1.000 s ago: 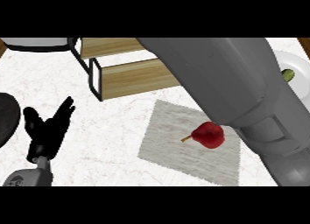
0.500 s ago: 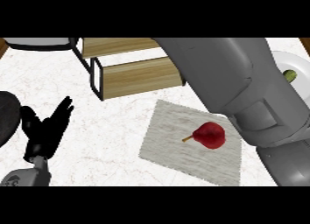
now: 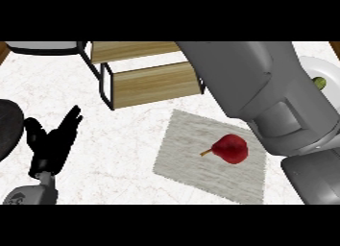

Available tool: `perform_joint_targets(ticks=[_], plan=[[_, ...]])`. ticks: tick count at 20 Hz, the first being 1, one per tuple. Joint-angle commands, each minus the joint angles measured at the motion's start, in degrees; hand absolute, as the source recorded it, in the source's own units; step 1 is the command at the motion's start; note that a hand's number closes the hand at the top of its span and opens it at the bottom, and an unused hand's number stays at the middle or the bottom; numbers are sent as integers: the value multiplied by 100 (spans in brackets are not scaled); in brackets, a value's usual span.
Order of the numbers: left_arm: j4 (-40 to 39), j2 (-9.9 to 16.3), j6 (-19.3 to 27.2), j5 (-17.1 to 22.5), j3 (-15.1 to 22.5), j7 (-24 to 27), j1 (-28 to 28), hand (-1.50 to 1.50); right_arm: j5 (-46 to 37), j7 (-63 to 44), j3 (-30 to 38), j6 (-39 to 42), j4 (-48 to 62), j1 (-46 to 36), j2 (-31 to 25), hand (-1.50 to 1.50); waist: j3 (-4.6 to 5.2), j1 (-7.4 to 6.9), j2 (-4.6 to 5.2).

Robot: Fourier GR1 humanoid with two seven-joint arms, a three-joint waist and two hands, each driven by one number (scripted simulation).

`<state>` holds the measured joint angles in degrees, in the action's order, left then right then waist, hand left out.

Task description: Pick the cupcake from the placemat and place it in the tiered shelf

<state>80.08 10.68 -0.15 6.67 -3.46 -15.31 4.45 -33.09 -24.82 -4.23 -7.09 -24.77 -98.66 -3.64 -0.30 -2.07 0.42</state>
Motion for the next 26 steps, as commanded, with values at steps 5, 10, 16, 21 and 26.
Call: perform_joint_targets(ticks=[5, 10, 16, 21, 26], plan=[[-193, -79, 21, -41, 54, -206, -82, 0, 261, -151, 593, -740, 174, -21, -71, -150, 37, 14, 23], [-386, -255, 122, -92, 99, -171, -37, 0, 682, -195, 1096, -889, 28, -287, -128, -150, 38, 60, 16], [-224, -144, 2, -40, 5, -60, -235, 0, 1273, 171, 1741, -1491, -263, 4, -1, -150, 34, 60, 3], [-166, -30, -11, -18, -30, -429, -39, 0, 1378, 20, 2060, -2077, -309, -162, -321, -150, 33, 90, -8], [-241, -30, -92, -37, -63, -126, -72, 0, 983, -196, 1927, -2660, -101, -163, -685, -150, 40, 102, -1]])
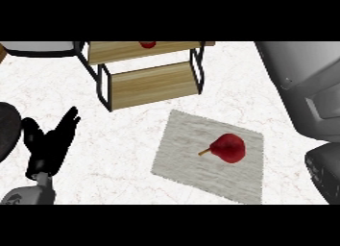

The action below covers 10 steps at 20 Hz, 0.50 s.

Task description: Pick the cupcake from the placemat and place it in the tiered shelf

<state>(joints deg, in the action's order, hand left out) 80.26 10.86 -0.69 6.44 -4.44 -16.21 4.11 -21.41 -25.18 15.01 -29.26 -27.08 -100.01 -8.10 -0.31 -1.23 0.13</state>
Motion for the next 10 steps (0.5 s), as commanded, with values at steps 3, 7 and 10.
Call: perform_joint_targets(ticks=[3, 7, 10], plan=[[-242, -136, 26, -11, 40, -68, -202, 0, -46, 72, 206, -373, -48, 413, -746, -150, 33, 66, 23], [-38, 43, -51, 149, -132, -350, -124, 0, 196, -133, 433, -328, -448, 681, -1065, -150, 27, 125, -22], [-415, -80, -58, -53, -73, 283, -352, 0, 504, -33, 600, 190, -834, 1098, -1385, -150, 30, 176, -21]])
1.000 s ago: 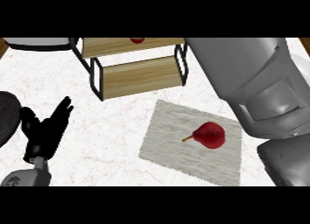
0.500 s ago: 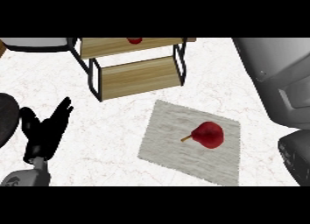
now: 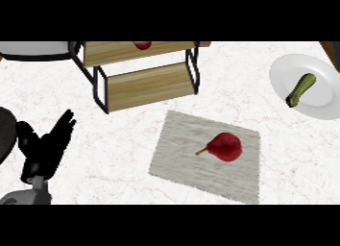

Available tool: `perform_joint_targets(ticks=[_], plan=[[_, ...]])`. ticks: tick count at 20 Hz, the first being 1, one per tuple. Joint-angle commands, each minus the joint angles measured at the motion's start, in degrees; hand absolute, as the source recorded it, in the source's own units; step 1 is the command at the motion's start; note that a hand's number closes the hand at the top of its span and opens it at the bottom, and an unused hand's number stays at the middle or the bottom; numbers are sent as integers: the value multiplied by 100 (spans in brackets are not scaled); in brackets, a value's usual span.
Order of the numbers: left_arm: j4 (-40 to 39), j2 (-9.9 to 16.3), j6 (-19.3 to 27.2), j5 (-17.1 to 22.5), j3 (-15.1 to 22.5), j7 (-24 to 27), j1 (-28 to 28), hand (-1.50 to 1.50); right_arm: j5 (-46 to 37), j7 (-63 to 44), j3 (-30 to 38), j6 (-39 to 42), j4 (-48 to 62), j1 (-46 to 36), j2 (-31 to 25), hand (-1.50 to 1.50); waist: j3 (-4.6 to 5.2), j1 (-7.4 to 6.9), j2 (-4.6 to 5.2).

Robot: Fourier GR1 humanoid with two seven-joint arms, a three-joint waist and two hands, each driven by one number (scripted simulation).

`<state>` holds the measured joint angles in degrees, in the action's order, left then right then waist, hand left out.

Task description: Pick the cupcake from the placemat and place it in the tiered shelf

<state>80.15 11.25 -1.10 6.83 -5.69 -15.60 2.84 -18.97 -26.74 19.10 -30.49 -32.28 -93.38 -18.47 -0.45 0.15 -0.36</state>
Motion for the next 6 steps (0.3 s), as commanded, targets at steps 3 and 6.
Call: perform_joint_targets(ticks=[3, 6], plan=[[-20, -248, 217, -69, 104, -242, -163, 0, 568, 112, 283, 1069, -739, 765, -708, -150, 37, 78, -4], [-318, -141, 15, -56, 27, 32, -197, 0, 725, -202, 283, 1503, -1032, 871, -943, -150, 45, 81, 3]])
